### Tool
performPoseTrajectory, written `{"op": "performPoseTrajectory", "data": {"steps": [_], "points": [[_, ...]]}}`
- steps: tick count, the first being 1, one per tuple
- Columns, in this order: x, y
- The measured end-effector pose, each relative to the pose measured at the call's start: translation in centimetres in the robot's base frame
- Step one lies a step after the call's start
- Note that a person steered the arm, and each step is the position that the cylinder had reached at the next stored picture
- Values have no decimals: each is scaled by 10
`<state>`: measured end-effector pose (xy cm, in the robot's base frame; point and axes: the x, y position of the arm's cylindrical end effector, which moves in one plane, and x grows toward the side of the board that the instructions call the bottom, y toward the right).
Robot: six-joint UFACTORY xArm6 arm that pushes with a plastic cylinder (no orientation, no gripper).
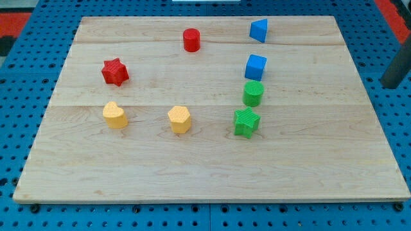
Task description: Move the blue triangle to the right of the red circle
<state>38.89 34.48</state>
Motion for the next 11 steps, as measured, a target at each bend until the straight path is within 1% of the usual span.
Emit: {"op": "performPoseTrajectory", "data": {"steps": [1,2,3,4,5,6,9,11], "points": [[-77,-28],[-136,-83],[-186,-172],[-166,-206],[-102,-233],[-103,-242],[-103,-243],[-72,-255]]}}
